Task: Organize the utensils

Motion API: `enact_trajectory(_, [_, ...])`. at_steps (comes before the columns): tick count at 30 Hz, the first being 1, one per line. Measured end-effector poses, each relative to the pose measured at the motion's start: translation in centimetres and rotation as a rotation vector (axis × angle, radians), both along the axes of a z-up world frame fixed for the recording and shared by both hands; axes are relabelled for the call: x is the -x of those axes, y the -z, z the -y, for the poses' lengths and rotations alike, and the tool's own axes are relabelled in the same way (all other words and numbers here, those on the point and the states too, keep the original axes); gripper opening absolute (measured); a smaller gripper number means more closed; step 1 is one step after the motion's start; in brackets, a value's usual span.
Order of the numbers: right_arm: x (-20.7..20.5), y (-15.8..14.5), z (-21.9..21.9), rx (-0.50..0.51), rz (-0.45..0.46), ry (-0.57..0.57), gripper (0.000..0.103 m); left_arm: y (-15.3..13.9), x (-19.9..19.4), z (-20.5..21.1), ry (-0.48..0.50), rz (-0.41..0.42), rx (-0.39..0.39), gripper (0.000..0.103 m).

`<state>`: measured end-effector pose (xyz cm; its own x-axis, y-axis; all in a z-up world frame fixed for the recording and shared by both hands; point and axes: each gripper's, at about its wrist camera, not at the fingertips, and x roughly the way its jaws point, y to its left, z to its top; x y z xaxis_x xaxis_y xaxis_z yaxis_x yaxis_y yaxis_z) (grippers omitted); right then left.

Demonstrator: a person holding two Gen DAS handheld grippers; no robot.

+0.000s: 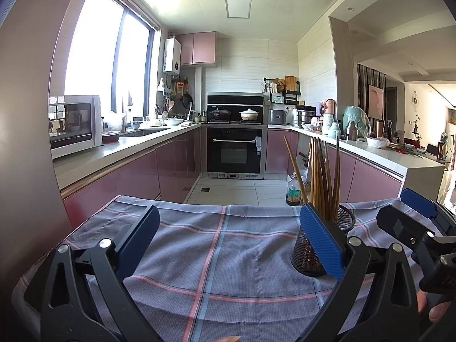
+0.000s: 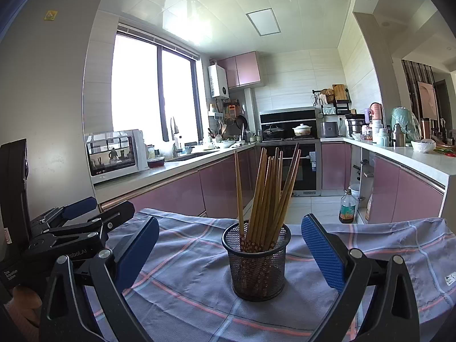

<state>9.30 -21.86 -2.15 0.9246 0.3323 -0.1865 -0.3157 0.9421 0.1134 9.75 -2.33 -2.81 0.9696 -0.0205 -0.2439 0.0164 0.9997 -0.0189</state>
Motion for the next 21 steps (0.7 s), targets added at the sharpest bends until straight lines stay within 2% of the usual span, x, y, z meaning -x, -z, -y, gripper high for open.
enact_trajectory(21, [0.09,0.01,-0.07,-0.003,0.002,0.003,0.097,0.0,-0.01,-0.02,0.0,0.0,0.0,0.097])
